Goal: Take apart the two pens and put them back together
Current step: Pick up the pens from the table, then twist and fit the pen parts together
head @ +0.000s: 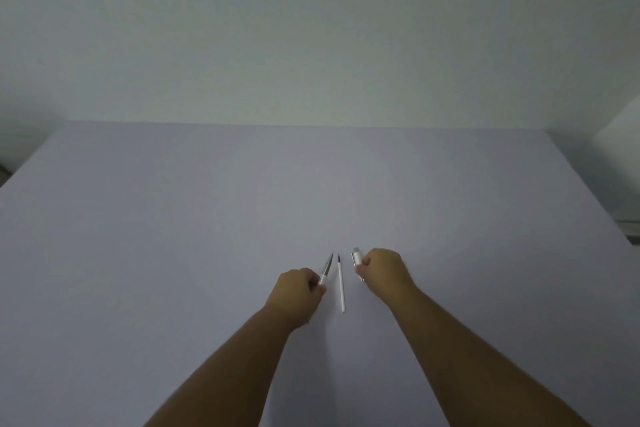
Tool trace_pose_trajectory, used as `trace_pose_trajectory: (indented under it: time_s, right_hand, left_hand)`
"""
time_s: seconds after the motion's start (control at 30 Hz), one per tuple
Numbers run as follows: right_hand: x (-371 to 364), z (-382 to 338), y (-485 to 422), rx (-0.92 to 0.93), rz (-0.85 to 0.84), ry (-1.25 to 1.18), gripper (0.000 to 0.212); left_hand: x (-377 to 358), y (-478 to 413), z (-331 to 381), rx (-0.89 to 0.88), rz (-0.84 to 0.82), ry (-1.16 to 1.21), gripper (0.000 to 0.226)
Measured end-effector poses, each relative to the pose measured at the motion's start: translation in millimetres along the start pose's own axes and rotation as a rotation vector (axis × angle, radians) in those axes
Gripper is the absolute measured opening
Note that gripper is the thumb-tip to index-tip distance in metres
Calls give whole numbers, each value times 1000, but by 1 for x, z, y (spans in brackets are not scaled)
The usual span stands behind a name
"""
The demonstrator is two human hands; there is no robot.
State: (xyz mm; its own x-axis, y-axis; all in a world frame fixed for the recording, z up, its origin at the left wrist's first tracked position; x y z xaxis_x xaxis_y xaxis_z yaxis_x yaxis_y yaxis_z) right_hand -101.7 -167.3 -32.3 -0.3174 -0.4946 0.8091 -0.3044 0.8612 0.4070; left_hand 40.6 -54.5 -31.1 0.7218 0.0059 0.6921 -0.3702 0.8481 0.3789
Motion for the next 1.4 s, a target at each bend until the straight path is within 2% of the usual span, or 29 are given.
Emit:
trace_pose_trajectory:
  time_s: [0.17, 0.87, 0.93, 1.0, 1.07, 1.13, 1.3, 1.4]
  right_hand:
    - [-18, 4, 1, 16, 6, 77, 21]
    - [-20, 7, 6, 33, 95, 108, 34]
    - [-12, 1, 11, 56, 137, 34, 39]
    - [-5, -6, 16, 71, 154, -161, 43]
    - [-3, -14, 22, 50, 102, -413, 44]
    - [-8, -23, 24, 35, 16, -589, 36]
    - [-9, -33, 26, 52, -54, -677, 23]
    - [-6, -33, 28, 59, -88, -793, 12]
  left_hand:
    - [1, -1, -1, 5, 15, 6, 20]
    - [3, 1, -1, -24, 81, -19, 19]
    - [4, 2, 0, -30, 85, -20, 20]
    - [6, 3, 1, -27, 86, -13, 20]
    - [8, 4, 4, -33, 84, -32, 19]
    - [9, 5, 9, -55, 81, -71, 18]
    - [9, 6, 16, -76, 67, -86, 22]
    - [10, 7, 19, -88, 25, -4, 24]
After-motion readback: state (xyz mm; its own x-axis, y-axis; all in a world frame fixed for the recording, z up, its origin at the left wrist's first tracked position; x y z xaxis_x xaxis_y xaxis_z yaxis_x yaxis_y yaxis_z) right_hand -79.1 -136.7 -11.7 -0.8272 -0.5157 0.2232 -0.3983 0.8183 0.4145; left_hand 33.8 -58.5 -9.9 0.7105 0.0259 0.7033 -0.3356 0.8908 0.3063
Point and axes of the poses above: each hand's wrist, its own y-axis away from the middle knuckle, its own x-axis out of the back of the hand, z = x × y, the point moved 9 cm from there along -y, towards the middle knuckle, and after that the axes turned 1 degree about -x, right-handed, at the moved point
